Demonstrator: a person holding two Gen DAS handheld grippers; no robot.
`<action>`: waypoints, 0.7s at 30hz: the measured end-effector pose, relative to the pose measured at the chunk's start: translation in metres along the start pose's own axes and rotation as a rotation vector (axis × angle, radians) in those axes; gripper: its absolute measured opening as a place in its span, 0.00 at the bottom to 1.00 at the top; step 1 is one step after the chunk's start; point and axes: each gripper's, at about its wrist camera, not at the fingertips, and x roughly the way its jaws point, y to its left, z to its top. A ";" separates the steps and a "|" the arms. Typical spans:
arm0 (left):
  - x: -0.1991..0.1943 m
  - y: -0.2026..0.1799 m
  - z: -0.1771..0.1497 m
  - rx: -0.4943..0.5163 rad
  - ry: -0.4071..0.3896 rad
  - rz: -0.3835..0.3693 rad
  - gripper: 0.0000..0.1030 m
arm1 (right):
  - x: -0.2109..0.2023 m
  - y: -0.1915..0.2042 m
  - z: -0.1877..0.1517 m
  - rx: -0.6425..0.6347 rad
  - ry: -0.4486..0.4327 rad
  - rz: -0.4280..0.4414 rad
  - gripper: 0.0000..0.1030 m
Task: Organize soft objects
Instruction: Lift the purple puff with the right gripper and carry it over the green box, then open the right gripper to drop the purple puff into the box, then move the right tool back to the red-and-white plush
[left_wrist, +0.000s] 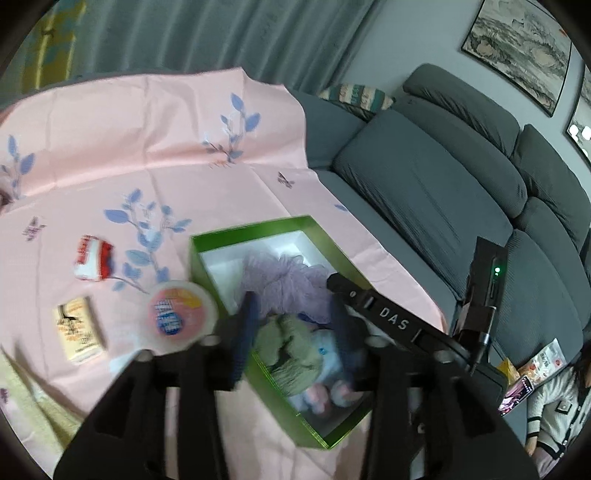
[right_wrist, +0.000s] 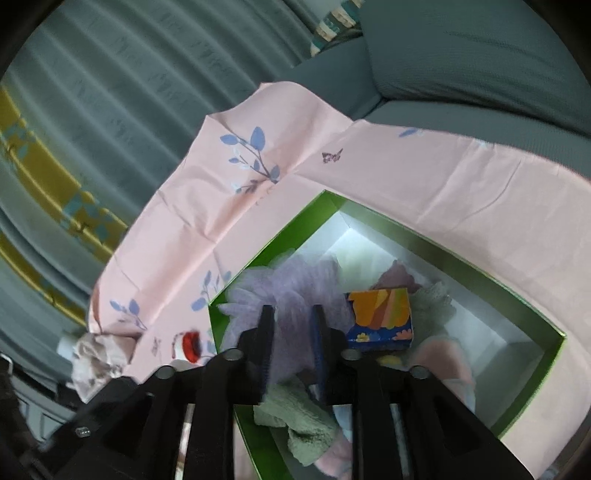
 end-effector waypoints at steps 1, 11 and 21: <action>-0.009 0.004 -0.001 -0.005 -0.016 0.019 0.55 | -0.002 0.003 -0.001 -0.010 -0.011 -0.003 0.48; -0.071 0.051 -0.026 -0.083 -0.074 0.146 0.87 | -0.016 0.042 -0.014 -0.136 -0.043 -0.011 0.78; -0.122 0.123 -0.081 -0.171 -0.098 0.321 0.94 | -0.026 0.087 -0.035 -0.292 -0.061 -0.015 0.83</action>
